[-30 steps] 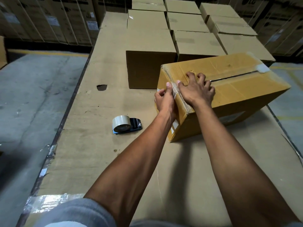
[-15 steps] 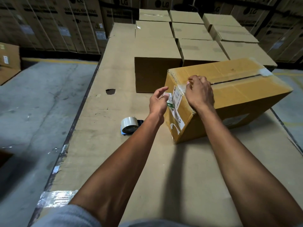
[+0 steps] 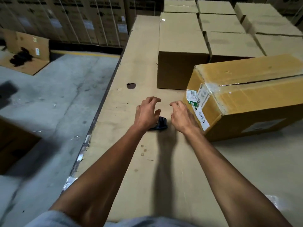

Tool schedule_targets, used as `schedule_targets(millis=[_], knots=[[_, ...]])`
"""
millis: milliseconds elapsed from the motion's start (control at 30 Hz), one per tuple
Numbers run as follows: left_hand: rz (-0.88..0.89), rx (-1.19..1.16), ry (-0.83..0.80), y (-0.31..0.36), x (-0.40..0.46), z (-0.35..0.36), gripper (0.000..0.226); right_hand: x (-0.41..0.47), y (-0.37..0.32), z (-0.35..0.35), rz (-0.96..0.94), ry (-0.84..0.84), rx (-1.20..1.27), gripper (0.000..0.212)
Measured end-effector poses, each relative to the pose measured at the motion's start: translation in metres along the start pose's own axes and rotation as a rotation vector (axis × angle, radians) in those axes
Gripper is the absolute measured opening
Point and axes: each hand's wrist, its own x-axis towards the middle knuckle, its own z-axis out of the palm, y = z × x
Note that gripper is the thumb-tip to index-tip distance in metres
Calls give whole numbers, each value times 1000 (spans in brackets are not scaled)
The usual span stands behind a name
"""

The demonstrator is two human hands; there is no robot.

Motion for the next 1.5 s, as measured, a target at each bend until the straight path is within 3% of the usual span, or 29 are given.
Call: schedule_targets(millis=[167, 400, 667, 800, 900, 1033, 1167, 1333, 1500], knots=[[91, 234, -200, -32, -9, 15, 65, 4, 6, 37, 108, -157, 45, 50], [284, 431, -370, -54, -3, 36, 69, 8, 15, 71, 227, -282, 170, 62], [434, 578, -414, -61, 10, 44, 64, 17, 23, 98, 281, -313, 320, 78], [465, 571, -411, -63, 11, 51, 59, 24, 23, 108, 416, -291, 537, 79], [465, 562, -364, -65, 9, 55, 50, 26, 18, 105, 535, -292, 750, 69], [484, 564, -337, -64, 7, 54, 46, 26, 20, 105, 627, -285, 853, 47], [515, 574, -352, -68, 7, 54, 48, 24, 28, 115, 696, -259, 841, 49], [537, 595, -355, -68, 3, 52, 52, 20, 18, 107, 696, -192, 732, 16], [541, 614, -328, -68, -1, 52, 49, 21, 18, 109, 709, -133, 676, 8]])
